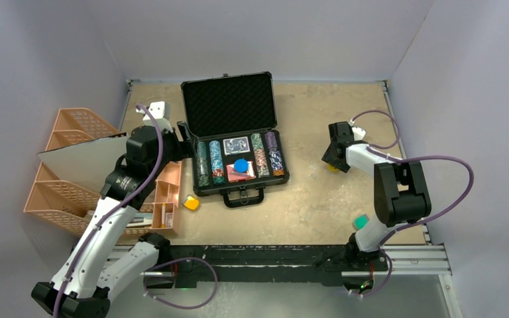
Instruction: Pack up texas hold em set
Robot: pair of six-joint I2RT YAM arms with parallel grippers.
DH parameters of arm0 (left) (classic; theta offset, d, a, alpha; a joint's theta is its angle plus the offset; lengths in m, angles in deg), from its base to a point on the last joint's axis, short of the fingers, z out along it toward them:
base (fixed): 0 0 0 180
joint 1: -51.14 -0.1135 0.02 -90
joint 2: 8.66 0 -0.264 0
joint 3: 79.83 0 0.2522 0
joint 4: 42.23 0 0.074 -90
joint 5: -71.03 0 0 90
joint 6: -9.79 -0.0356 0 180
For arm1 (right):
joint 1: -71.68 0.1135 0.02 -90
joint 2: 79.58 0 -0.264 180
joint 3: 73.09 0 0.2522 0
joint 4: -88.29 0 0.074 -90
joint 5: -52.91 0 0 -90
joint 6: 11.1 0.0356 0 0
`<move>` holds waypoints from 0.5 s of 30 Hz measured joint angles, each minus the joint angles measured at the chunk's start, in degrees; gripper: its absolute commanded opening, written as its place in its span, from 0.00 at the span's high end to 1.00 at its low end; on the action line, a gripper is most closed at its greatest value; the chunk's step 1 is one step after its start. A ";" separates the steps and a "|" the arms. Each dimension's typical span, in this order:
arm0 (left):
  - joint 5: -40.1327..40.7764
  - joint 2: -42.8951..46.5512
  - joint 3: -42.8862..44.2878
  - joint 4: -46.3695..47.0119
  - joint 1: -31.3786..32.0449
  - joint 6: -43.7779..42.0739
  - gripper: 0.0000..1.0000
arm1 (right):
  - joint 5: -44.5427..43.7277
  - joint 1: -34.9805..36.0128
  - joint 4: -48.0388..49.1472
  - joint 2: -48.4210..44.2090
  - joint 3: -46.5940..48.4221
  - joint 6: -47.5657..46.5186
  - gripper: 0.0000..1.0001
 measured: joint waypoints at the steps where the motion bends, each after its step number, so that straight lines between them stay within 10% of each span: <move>1: 0.02 0.00 0.00 0.02 0.00 0.00 0.31 | 0.00 0.00 0.00 0.00 0.00 -0.09 0.49; 15: 0.04 -0.04 -0.02 0.20 -1.05 0.00 0.31 | 2.82 2.10 -2.29 -5.11 -1.29 -1.16 0.51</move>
